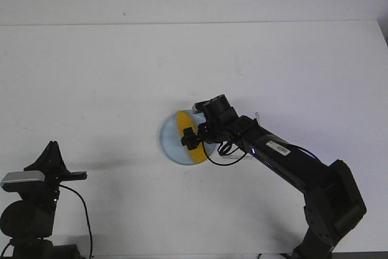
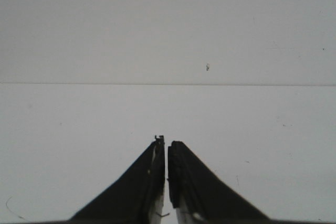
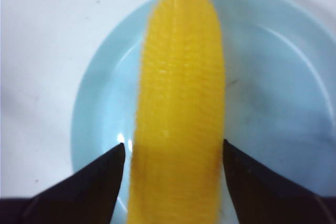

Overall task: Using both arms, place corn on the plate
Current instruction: 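Carry the corn cob with the right gripper onto the plate, then open the right gripper to release the corn on the plate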

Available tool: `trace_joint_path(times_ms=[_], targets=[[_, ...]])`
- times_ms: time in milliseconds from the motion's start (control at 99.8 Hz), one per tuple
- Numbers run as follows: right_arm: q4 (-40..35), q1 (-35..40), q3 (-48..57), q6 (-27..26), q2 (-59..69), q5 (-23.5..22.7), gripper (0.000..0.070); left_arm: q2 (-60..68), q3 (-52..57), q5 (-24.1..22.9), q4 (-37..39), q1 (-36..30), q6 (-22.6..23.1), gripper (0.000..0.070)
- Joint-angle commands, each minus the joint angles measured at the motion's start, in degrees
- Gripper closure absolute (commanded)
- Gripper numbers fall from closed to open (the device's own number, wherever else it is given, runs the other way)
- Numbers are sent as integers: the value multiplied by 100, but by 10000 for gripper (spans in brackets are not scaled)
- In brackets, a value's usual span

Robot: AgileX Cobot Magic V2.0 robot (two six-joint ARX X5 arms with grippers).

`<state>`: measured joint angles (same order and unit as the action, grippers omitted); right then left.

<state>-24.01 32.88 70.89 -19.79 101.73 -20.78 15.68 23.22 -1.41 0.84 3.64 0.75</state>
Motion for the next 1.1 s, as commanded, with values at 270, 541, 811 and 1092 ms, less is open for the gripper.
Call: trace_joint_path(times_ms=[270, 541, 811, 1092], targets=[[238, 42, 157, -33, 96, 131, 276, -7, 37, -13, 72, 15, 72, 699], [131, -66, 616, 249, -94, 131, 278, -7, 37, -13, 72, 15, 72, 699], [-350, -251, 627, 1384, -671, 990, 642, -7, 37, -13, 72, 15, 72, 699], [-452, -732, 420, 1700, -1314, 1484, 698, -7, 37, -13, 72, 15, 72, 699]])
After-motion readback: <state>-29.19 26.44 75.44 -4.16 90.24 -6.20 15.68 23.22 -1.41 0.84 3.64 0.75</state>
